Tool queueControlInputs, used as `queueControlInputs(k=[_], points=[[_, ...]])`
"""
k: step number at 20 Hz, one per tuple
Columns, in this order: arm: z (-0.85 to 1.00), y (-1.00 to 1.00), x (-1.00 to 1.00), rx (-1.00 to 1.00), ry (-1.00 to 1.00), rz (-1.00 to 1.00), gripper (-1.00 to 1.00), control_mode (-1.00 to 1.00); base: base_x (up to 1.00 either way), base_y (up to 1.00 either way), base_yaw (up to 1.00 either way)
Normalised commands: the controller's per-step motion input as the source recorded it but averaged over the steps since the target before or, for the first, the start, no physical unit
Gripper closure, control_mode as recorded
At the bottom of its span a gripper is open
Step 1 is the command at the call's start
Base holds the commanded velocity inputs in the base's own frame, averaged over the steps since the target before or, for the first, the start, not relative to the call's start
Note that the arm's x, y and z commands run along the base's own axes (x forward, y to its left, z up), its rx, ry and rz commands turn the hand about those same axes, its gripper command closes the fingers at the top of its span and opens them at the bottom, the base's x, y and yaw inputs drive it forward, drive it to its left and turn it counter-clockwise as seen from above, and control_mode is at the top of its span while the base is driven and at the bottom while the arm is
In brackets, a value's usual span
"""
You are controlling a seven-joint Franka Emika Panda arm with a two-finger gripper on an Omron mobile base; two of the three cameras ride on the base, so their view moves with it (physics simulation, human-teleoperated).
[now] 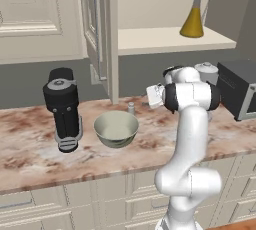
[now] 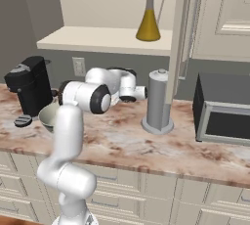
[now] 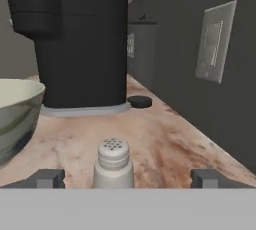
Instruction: Retrieve the bottle and the shaker from the cabinet and place them next to the mixing bowl on the counter. Then add garlic from the fridge to the mixing bowl.
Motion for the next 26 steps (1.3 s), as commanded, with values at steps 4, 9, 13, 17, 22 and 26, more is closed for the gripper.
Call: queueControlInputs(k=[4,9,13,17,22,26], points=[[0.55,-0.15,-0.4,0.0,0.0,-0.14,-1.0,-1.0,0.0,0.0,0.0],[0.33,-0.09,-0.31,0.0,0.03,-0.17,-1.0,-1.0,0.0,0.0,0.0],[0.19,-0.03,-0.27,-0.01,0.08,-0.22,-1.0,-1.0,0.0,0.0,0.0],[0.32,-0.1,-0.28,-0.01,0.11,-0.22,-1.0,-1.0,0.0,0.0,0.0],[0.24,-0.17,-0.09,-0.07,0.26,-0.34,-1.0,-1.0,0.0,0.0,0.0],[0.2,-0.29,0.0,-0.17,0.39,-0.42,-1.0,-1.0,0.0,0.0,0.0]])
